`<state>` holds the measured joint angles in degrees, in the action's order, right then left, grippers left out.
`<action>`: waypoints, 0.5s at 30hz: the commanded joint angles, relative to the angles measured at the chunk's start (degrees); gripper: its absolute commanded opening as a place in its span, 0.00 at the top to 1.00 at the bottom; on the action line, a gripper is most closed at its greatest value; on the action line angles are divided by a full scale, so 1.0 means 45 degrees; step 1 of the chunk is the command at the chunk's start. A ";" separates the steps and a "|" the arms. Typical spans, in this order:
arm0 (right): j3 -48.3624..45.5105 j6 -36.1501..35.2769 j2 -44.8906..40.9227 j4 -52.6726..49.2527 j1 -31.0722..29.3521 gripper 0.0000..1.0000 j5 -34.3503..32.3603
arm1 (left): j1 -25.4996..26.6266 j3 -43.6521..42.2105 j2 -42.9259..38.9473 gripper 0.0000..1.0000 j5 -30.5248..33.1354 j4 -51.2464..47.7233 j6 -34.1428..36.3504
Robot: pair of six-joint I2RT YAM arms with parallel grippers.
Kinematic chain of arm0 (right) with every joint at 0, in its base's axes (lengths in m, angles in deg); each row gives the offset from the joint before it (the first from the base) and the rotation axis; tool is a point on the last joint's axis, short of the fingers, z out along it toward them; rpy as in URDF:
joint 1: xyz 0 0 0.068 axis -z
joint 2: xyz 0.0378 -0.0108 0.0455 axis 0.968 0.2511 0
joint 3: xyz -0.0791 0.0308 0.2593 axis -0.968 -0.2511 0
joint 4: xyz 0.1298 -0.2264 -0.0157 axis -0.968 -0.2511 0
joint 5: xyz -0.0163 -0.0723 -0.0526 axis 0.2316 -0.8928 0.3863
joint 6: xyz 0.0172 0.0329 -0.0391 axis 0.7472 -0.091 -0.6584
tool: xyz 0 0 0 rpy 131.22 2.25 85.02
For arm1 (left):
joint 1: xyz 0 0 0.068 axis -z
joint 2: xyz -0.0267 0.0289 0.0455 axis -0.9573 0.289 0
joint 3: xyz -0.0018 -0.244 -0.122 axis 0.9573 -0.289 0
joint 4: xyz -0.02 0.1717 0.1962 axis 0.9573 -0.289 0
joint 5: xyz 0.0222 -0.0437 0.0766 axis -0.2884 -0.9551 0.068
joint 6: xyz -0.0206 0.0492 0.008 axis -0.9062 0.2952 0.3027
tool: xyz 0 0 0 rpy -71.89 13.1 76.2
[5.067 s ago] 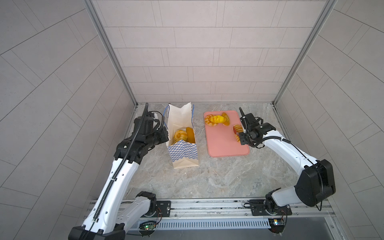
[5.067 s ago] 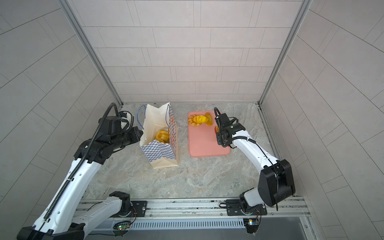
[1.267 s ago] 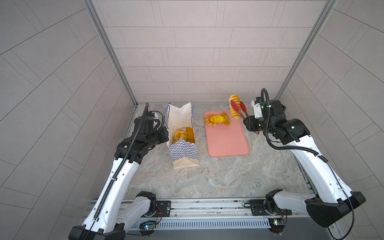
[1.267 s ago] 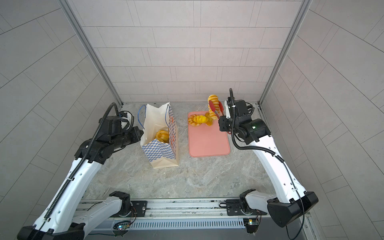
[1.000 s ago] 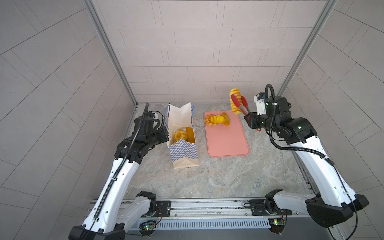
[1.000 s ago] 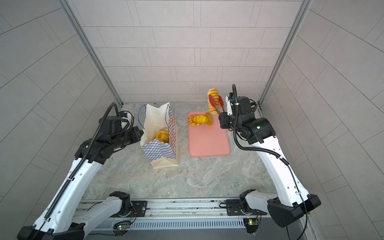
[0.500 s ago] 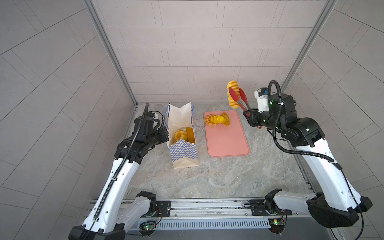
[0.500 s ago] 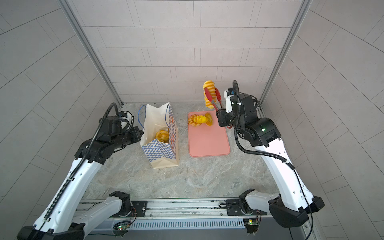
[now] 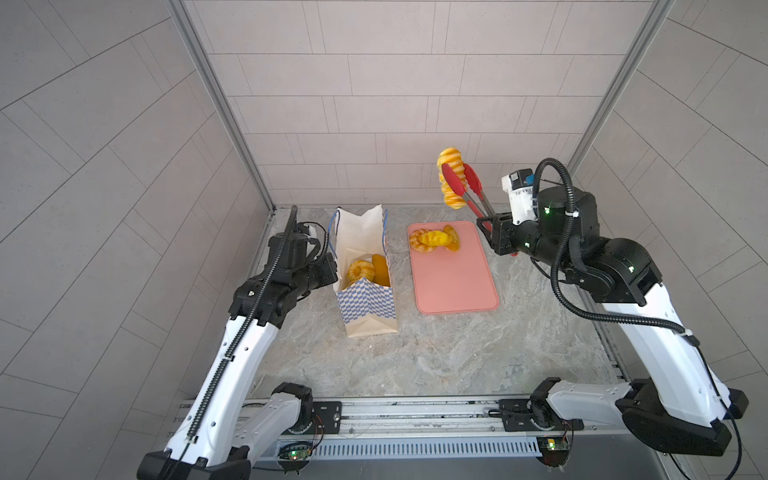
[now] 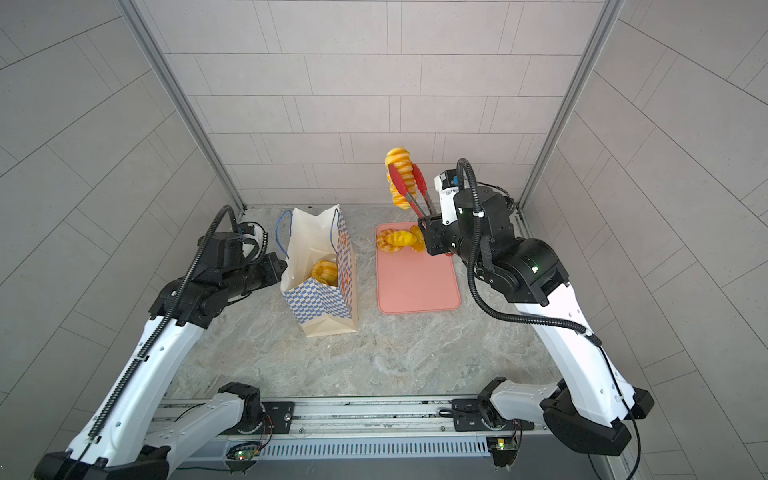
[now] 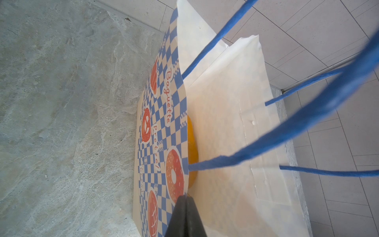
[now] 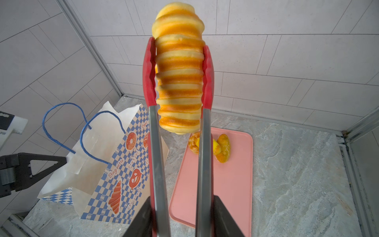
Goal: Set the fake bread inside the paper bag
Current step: 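Carry the long ridged roll with the right tongs over the bag opening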
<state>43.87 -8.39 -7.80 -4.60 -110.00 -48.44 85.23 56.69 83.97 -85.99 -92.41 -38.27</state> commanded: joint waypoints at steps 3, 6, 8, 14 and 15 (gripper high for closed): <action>0.0603 0.0001 0.0104 0.0588 -0.0757 0.57 -0.0625 | 0.0018 0.0057 -0.0104 0.93 0.0174 -0.0086 0.0066; 0.0835 0.0027 0.0229 0.0611 -0.1145 0.57 -0.0774 | 0.0010 0.0068 -0.0107 0.93 0.0194 -0.0116 0.0077; 0.0931 0.0040 0.0290 0.0675 -0.1387 0.57 -0.0827 | 0.0006 0.0055 -0.0122 0.93 0.0211 -0.0117 0.0082; 0.1276 0.0182 0.0511 0.0841 -0.2173 0.57 -0.0909 | 0.0017 0.0011 -0.0134 0.93 0.0200 -0.0095 0.0063; 0.1317 0.0195 0.0547 0.0879 -0.2299 0.57 -0.0914 | 0.0016 -0.0002 -0.0142 0.93 0.0220 -0.0095 0.0085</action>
<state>47.96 -8.17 -5.22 -4.27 -119.09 -51.11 85.23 56.69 83.97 -85.84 -92.43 -38.27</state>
